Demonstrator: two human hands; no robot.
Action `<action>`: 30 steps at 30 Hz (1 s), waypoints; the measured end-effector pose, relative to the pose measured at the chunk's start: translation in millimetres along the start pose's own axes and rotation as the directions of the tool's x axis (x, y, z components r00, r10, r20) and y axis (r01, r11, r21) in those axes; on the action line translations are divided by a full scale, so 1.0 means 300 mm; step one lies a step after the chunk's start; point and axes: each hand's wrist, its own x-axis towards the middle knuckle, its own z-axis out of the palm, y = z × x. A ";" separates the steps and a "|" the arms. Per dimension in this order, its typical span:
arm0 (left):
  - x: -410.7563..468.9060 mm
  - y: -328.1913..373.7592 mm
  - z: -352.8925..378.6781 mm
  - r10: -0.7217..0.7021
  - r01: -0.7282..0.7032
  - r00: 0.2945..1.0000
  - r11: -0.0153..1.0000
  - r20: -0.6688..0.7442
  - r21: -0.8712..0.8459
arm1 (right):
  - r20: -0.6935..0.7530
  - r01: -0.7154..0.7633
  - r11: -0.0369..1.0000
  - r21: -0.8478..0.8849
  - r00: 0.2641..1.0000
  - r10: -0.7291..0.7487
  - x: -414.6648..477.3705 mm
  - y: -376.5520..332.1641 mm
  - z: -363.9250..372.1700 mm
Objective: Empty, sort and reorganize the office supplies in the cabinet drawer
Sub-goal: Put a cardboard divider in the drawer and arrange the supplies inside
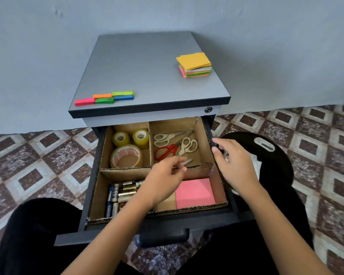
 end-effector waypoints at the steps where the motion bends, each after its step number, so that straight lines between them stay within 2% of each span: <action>1: 0.012 0.017 -0.022 0.033 -0.033 0.999 0.999 -0.024 0.001 | -0.021 0.016 1.000 0.026 1.000 -0.016 0.024 -0.022 -0.014; 5: 0.086 0.096 -0.113 0.170 -0.165 0.978 0.985 -0.119 0.046 | -0.050 0.052 0.997 0.059 0.998 -0.049 0.156 -0.096 -0.073; 8: 0.168 0.149 -0.176 0.213 -0.203 0.952 0.977 -0.220 0.064 | -0.070 0.096 0.995 0.011 0.993 -0.095 0.266 -0.140 -0.106; 15: 0.466 0.210 -0.273 0.017 -0.072 0.927 0.988 -0.375 -0.134 | -0.063 0.009 0.999 0.031 0.998 -0.007 0.531 -0.193 -0.115; 19: 0.613 0.219 -0.290 -0.146 0.031 0.937 0.939 -0.316 -0.342 | -0.048 -0.031 0.999 -0.034 0.998 0.029 0.661 -0.189 -0.100; 22: 0.707 0.230 -0.287 -0.258 0.134 0.935 0.891 -0.242 -0.434 | -0.052 -0.079 0.995 -0.066 0.996 0.076 0.737 -0.190 -0.106; 30: 0.810 0.288 -0.290 -0.393 0.297 0.908 0.848 -0.144 -0.440 | 0.117 -0.213 0.966 -0.147 0.966 0.231 0.853 -0.183 -0.086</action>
